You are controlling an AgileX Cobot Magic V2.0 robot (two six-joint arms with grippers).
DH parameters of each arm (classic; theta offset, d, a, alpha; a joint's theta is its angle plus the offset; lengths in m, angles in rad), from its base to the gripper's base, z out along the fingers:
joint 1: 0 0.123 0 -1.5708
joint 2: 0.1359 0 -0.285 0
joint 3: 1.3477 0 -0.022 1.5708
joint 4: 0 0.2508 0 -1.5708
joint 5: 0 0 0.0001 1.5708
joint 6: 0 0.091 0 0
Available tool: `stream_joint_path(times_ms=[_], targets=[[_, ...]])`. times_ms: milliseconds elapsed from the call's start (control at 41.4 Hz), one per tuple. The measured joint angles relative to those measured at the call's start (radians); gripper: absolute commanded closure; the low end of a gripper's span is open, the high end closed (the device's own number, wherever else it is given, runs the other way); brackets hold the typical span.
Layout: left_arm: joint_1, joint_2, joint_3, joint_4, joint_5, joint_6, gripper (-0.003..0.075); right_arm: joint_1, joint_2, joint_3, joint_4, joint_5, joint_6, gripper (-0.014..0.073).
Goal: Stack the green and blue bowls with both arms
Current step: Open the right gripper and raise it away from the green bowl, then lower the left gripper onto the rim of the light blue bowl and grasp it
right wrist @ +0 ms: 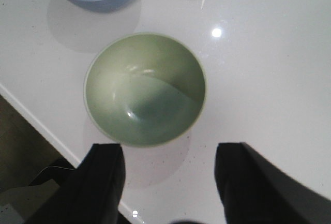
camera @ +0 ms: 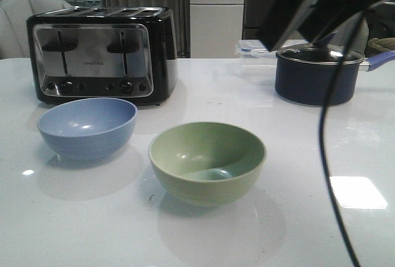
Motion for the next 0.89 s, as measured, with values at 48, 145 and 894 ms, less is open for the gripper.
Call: stream_joint_path(times_ms=[48,145,894], targets=[[-0.012,0.018,0.000,0.000,0.000,0.002,0.0218,0.000,-0.056,0.045,0.000,0.000,-0.002,0.0097],[-0.054,0.071,-0.015,0.000,0.000,0.015,0.0129,0.000,-0.151,0.119,0.000,0.000,-0.004,0.0097],[-0.161,0.966,-0.520,-0.015,0.003,0.021,0.0102,0.000,-0.301,0.217,0.000,0.008,-0.009,0.0097]])
